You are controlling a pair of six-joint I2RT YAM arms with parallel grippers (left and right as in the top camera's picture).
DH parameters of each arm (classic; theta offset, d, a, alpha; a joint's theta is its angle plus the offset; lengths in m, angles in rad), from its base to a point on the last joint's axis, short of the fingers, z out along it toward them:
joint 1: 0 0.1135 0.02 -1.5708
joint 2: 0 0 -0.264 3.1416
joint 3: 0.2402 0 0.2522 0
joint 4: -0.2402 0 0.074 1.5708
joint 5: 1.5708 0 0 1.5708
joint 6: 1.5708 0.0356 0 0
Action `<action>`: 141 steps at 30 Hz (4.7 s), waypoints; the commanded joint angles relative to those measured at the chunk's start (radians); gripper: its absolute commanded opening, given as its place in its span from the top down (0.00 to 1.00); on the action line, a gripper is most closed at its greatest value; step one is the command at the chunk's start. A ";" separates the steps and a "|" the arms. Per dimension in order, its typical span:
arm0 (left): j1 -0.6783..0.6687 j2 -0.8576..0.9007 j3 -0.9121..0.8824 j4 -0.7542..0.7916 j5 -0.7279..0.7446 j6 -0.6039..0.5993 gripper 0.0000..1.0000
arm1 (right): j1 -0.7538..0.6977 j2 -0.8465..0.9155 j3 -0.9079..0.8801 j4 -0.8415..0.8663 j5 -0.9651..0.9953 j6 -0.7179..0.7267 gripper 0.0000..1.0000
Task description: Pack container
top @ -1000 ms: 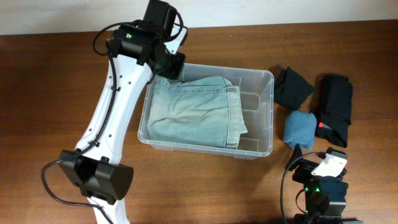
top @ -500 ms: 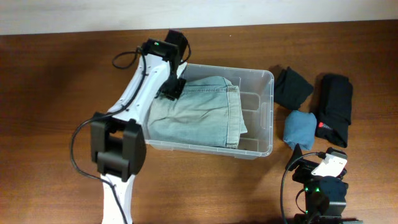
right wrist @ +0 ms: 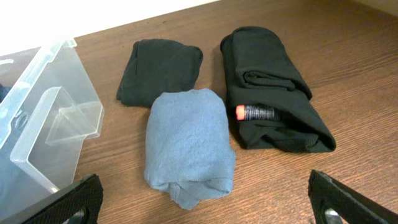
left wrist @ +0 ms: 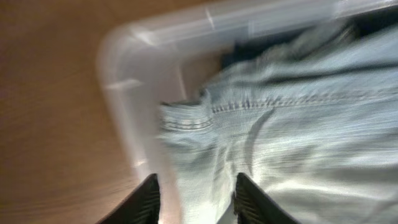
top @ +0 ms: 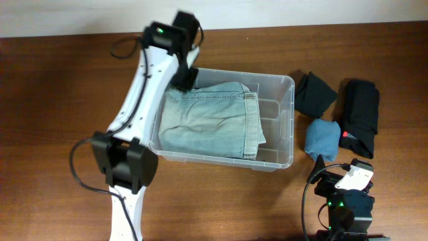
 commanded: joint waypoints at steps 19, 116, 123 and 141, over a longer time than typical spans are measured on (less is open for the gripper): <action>0.398 -0.291 0.270 -0.139 0.009 -0.057 0.00 | 0.003 -0.005 -0.006 0.110 -0.125 0.028 0.01; 0.398 -0.291 0.270 -0.139 0.009 -0.057 0.00 | -0.109 1.299 1.223 -0.077 -1.109 0.090 0.96; 0.398 -0.291 0.270 -0.139 0.009 -0.057 0.00 | 0.388 1.427 1.223 0.033 -1.016 0.220 0.96; 0.398 -0.291 0.270 -0.139 0.009 -0.057 0.00 | 0.631 1.817 1.206 0.093 -0.335 0.497 0.96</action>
